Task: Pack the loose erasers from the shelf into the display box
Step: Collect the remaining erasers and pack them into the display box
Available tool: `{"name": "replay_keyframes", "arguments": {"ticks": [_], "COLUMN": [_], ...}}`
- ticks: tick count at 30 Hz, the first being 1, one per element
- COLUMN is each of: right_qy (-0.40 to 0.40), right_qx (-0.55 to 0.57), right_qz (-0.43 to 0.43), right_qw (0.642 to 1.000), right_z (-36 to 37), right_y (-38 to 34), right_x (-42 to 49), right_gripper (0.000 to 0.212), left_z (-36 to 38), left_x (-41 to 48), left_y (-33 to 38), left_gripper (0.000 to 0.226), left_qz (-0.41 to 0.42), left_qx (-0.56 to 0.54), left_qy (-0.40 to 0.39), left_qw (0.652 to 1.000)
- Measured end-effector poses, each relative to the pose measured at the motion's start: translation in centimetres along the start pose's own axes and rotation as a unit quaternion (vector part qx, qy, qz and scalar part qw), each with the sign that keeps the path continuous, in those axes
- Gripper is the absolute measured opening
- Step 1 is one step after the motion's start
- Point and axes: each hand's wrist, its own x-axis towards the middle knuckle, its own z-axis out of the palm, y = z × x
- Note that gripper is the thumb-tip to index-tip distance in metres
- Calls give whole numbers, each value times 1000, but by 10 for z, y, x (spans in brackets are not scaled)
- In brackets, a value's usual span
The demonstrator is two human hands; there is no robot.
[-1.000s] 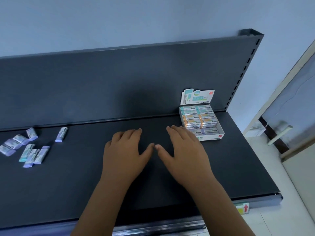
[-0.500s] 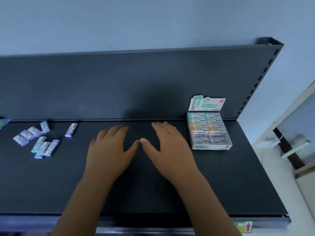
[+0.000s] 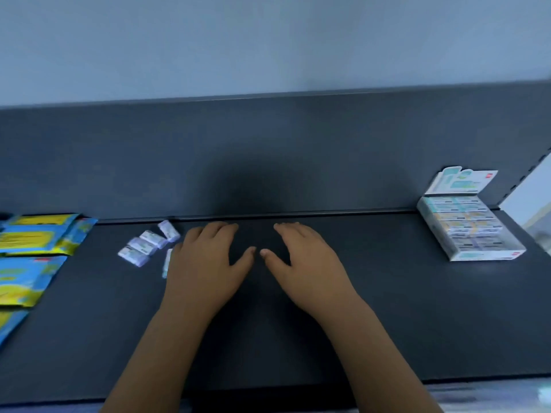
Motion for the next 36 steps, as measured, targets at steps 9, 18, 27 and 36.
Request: {"name": "replay_keyframes", "arguments": {"ticks": [9, 18, 27, 36], "right_qy": [-18, 9, 3, 9], "right_qx": [-12, -114, -110, -161], "right_qz": [-27, -42, -31, -28], "right_qw": [999, 993, 993, 986], "right_z": [81, 121, 140, 144], "right_y": [-114, -148, -152, -157], "right_x": [22, 19, 11, 11], "right_gripper": [40, 28, 47, 34], "left_z": [-42, -51, -47, -38], "left_x": [-10, -25, -40, -34], "left_y": [-130, -190, -205, -213], "left_gripper": [37, 44, 25, 22], "left_qz": [-34, -45, -10, 22], "left_qx": [-16, -84, -24, -58], "left_qy": [-6, -36, -47, -39], "left_qw": [999, 995, 999, 997]}}
